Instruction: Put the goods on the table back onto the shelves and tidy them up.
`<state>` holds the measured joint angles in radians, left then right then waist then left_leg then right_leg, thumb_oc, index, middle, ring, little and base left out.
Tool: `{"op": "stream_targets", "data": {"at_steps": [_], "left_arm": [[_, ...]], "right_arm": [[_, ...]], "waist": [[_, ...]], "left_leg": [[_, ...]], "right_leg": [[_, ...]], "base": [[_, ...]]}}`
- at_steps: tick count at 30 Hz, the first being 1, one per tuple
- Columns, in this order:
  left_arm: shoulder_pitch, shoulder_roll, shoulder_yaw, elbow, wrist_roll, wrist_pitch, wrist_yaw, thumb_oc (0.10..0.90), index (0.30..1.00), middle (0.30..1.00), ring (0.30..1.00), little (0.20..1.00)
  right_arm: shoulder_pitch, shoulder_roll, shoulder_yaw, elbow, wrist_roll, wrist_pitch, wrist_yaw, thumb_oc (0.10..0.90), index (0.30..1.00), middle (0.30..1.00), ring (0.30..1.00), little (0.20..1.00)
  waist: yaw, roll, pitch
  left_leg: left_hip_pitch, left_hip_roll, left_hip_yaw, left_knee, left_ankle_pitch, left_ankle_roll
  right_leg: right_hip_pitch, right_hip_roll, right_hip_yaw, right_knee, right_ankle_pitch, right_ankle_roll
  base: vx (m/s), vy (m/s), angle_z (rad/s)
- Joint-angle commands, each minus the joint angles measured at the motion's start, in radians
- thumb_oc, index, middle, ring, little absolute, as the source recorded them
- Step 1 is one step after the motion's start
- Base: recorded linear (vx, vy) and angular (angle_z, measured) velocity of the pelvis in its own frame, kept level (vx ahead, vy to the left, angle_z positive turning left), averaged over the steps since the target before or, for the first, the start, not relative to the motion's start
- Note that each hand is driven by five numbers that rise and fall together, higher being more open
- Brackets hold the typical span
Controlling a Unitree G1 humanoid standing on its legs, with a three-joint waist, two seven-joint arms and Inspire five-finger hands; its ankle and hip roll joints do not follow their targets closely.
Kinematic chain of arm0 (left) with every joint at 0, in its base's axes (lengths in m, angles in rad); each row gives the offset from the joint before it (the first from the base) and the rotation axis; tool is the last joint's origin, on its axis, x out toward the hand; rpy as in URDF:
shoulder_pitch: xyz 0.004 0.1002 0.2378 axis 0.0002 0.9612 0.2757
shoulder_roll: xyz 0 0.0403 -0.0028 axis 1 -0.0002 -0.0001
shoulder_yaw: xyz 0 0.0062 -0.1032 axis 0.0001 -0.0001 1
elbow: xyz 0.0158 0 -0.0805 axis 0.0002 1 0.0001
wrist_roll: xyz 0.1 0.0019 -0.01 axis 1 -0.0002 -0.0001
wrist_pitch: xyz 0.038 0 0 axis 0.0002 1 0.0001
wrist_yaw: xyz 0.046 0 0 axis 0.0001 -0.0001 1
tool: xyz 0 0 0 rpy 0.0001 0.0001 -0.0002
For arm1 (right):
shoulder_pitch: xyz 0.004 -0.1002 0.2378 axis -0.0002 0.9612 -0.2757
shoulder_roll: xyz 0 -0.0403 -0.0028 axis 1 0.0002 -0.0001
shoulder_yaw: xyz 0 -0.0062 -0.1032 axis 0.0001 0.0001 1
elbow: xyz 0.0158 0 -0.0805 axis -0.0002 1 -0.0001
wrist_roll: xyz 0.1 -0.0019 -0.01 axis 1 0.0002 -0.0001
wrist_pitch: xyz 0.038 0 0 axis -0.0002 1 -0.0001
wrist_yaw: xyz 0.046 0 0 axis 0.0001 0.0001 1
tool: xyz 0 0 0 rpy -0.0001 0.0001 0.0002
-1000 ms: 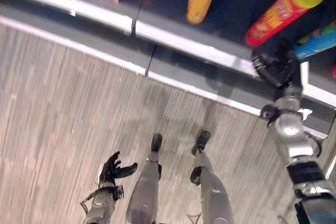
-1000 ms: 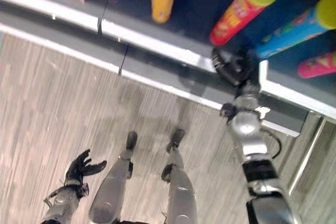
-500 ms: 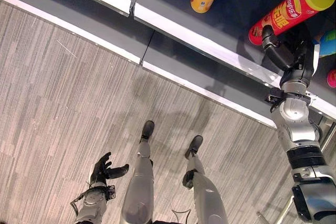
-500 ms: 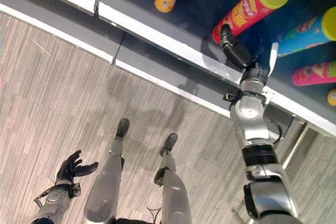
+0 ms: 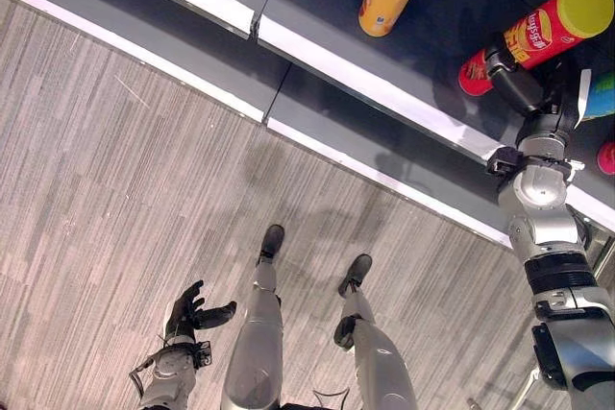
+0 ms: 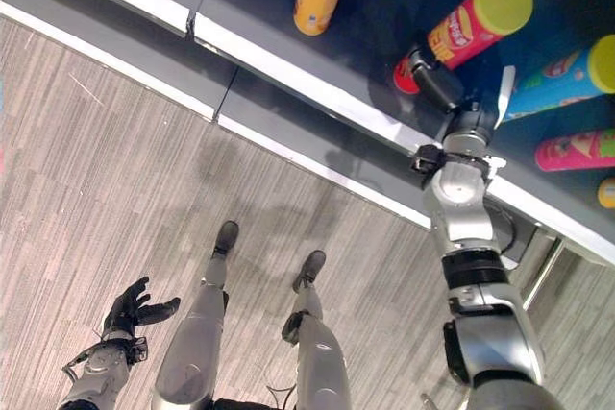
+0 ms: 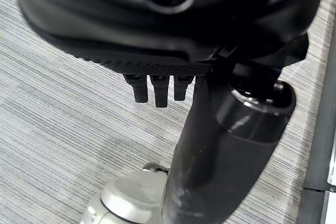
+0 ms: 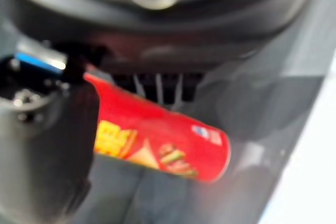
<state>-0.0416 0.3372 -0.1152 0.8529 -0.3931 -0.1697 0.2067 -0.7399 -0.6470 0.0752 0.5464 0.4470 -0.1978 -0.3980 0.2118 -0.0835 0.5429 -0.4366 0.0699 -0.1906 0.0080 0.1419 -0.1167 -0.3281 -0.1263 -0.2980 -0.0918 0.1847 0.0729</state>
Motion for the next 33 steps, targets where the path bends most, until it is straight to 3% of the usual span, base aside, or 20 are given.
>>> {"op": "stream_targets", "data": {"at_steps": [1,19,33], "left_arm": [[0.073,0.04,-0.016,0.015,-0.009,-0.021,0.009,0.8,0.9,0.9,0.9,0.9],[0.048,0.032,-0.015,0.062,-0.013,-0.013,0.011,0.8,0.9,0.9,0.9,0.9],[0.052,0.034,-0.011,0.063,-0.008,-0.014,0.014,0.8,0.9,0.9,0.9,0.9]], "right_arm": [[-0.082,-0.126,-0.002,-0.05,0.004,-0.084,-0.022,0.8,0.9,0.9,0.9,0.9],[-0.096,-0.033,0.023,-0.039,0.027,-0.08,-0.006,0.8,0.9,0.9,0.9,0.9],[-0.086,-0.063,0.013,-0.03,-0.032,-0.066,-0.032,0.8,0.9,0.9,0.9,0.9]], "waist": [[0.004,0.022,-0.023],[0.014,0.031,-0.023],[0.008,0.03,-0.026]], "left_leg": [[0.023,0.026,-0.025,-0.029,-0.078,-0.022],[0.022,0.015,-0.038,-0.02,-0.083,-0.018],[0.033,0.014,-0.036,-0.023,-0.084,-0.017]], "right_leg": [[0.091,-0.113,-0.025,0.098,-0.149,0.123],[0.102,-0.114,-0.038,0.103,-0.159,0.12],[0.108,-0.115,-0.036,0.104,-0.16,0.121]], "base": [[0.0,0.0,0.0],[0.0,-0.001,0.0],[0.0,0.0,0.0]]}}
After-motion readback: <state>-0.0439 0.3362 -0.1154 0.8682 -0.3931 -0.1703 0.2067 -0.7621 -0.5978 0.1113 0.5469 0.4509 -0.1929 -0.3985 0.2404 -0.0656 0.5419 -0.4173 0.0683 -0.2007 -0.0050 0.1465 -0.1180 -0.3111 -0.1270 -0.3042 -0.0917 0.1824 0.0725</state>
